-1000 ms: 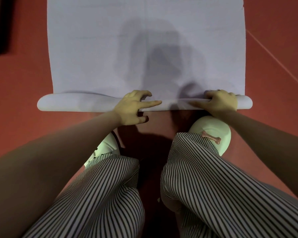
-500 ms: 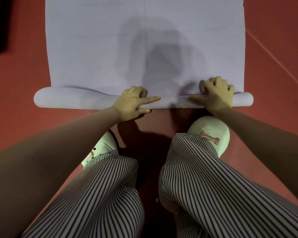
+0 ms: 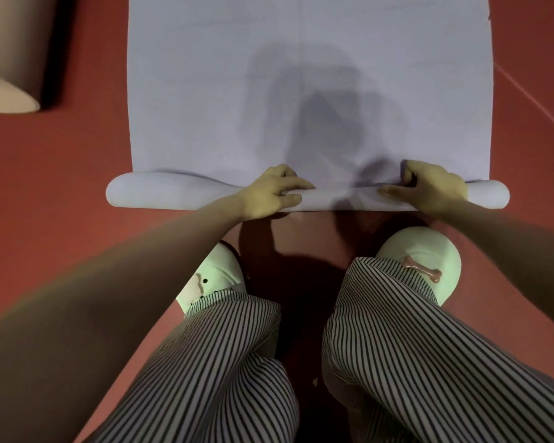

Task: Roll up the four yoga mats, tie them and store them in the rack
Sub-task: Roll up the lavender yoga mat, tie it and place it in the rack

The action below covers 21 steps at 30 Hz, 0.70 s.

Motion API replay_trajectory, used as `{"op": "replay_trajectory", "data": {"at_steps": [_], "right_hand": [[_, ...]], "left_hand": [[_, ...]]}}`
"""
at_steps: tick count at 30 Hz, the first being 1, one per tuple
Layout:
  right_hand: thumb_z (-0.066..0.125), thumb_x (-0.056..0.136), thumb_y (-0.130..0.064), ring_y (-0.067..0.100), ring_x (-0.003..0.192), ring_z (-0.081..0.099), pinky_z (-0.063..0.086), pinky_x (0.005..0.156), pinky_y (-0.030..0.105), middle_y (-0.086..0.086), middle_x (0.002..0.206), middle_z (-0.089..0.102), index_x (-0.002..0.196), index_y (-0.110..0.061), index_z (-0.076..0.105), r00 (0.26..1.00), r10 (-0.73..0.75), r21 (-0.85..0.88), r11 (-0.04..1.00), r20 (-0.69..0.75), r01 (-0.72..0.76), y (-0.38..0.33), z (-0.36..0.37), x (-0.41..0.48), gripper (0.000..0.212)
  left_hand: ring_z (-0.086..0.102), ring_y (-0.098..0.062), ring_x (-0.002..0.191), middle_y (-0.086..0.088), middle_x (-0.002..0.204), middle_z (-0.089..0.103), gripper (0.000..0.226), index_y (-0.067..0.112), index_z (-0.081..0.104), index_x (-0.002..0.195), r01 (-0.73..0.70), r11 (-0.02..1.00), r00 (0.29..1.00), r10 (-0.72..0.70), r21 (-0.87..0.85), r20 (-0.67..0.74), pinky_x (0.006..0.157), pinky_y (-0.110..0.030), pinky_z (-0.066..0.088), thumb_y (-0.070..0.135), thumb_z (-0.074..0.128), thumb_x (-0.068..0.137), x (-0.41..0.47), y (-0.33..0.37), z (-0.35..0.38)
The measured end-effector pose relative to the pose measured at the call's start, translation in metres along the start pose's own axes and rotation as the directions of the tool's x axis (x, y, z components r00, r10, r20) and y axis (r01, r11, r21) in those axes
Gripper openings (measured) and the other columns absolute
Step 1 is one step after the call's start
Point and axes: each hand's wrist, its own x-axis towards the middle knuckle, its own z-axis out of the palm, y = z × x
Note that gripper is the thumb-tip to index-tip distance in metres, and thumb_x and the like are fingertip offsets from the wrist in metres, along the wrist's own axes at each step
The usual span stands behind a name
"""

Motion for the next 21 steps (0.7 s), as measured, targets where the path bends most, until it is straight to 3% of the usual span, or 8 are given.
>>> {"op": "replay_trajectory", "data": {"at_steps": [2, 4, 7, 8, 10, 13, 17, 21], "right_hand": [[0.063, 0.077, -0.059, 0.026, 0.072, 0.051, 0.029, 0.060, 0.034, 0.003, 0.072, 0.056, 0.074, -0.010, 0.043, 1.000, -0.001, -0.014, 1.000, -0.019, 0.001, 0.000, 0.001, -0.001, 0.053], [0.064, 0.077, -0.059, 0.026, 0.072, 0.051, 0.029, 0.061, 0.033, 0.003, 0.071, 0.056, 0.073, -0.010, 0.043, 1.000, 0.011, -0.012, 1.000, -0.006, -0.011, -0.001, 0.000, -0.001, 0.053], [0.063, 0.077, -0.059, 0.026, 0.071, 0.052, 0.029, 0.062, 0.033, 0.003, 0.069, 0.056, 0.072, -0.011, 0.043, 1.000, 0.024, -0.004, 1.000, -0.014, -0.024, -0.001, -0.001, -0.001, 0.053], [0.064, 0.077, -0.059, 0.026, 0.070, 0.052, 0.031, 0.063, 0.033, 0.004, 0.068, 0.057, 0.072, -0.011, 0.043, 1.000, 0.023, -0.005, 1.000, -0.016, -0.023, -0.001, -0.001, -0.002, 0.053], [0.064, 0.077, -0.059, 0.026, 0.070, 0.054, 0.032, 0.064, 0.034, 0.004, 0.068, 0.059, 0.072, -0.011, 0.044, 1.000, 0.025, -0.001, 1.000, -0.011, -0.025, -0.003, 0.000, -0.003, 0.052], [0.066, 0.076, -0.057, 0.025, 0.071, 0.054, 0.035, 0.067, 0.034, 0.004, 0.068, 0.060, 0.072, -0.011, 0.045, 0.999, 0.039, 0.010, 0.999, 0.003, -0.039, -0.006, -0.001, -0.006, 0.051], [0.067, 0.075, -0.056, 0.024, 0.069, 0.054, 0.032, 0.066, 0.033, 0.004, 0.067, 0.060, 0.073, -0.011, 0.047, 0.999, 0.047, 0.011, 0.999, -0.005, -0.047, -0.007, -0.001, -0.007, 0.050], [0.067, 0.075, -0.057, 0.023, 0.063, 0.056, 0.035, 0.064, 0.034, 0.004, 0.064, 0.060, 0.073, -0.011, 0.046, 0.998, 0.055, 0.011, 0.998, -0.009, -0.055, -0.009, -0.001, -0.008, 0.051]], "left_hand": [[0.046, -0.010, 0.082, 0.001, 0.093, 0.048, 0.025, 0.010, 0.060, 0.112, 0.043, 0.990, 0.998, -0.048, -0.137, -0.034, 0.078, -0.017, 0.037, 0.014, 0.064, 0.088, -0.008, 0.000, -0.009], [0.049, -0.010, 0.075, 0.002, 0.084, 0.053, 0.012, 0.010, 0.060, 0.095, 0.032, 0.995, 0.995, -0.041, -0.095, -0.088, 0.072, -0.020, 0.040, 0.015, 0.067, 0.086, -0.017, -0.002, -0.020], [0.059, -0.025, 0.082, -0.004, 0.089, 0.066, 0.038, 0.012, 0.068, 0.093, -0.043, 0.939, 0.941, 0.153, 0.342, -0.302, 0.076, -0.031, 0.038, 0.048, 0.054, 0.088, -0.038, -0.024, -0.026], [0.060, -0.027, 0.085, -0.002, 0.093, 0.068, 0.046, 0.016, 0.070, 0.096, -0.003, 0.880, 0.899, 0.210, 0.476, -0.384, 0.078, -0.032, 0.034, 0.055, 0.046, 0.089, -0.049, -0.035, -0.025], [0.058, -0.028, 0.091, -0.003, 0.096, 0.067, 0.052, 0.020, 0.071, 0.102, 0.180, 0.805, 0.817, 0.198, 0.565, -0.541, 0.083, -0.035, 0.026, 0.060, 0.040, 0.089, -0.070, -0.055, -0.019], [0.054, -0.029, 0.093, -0.008, 0.095, 0.064, 0.059, 0.018, 0.072, 0.101, 0.301, 0.814, 0.780, 0.090, 0.497, -0.620, 0.087, -0.037, 0.025, 0.064, 0.037, 0.089, -0.084, -0.063, -0.004], [0.045, -0.020, 0.093, -0.007, 0.091, 0.063, 0.050, 0.015, 0.073, 0.095, 0.236, 0.880, 0.755, 0.101, 0.411, -0.648, 0.087, -0.034, 0.025, 0.056, 0.045, 0.088, -0.087, -0.064, 0.004], [0.058, -0.031, 0.087, -0.009, 0.088, 0.065, 0.049, 0.011, 0.073, 0.090, 0.185, 0.922, 0.801, 0.058, 0.339, -0.596, 0.080, -0.031, 0.027, 0.050, 0.044, 0.088, -0.087, -0.065, 0.002]]}}
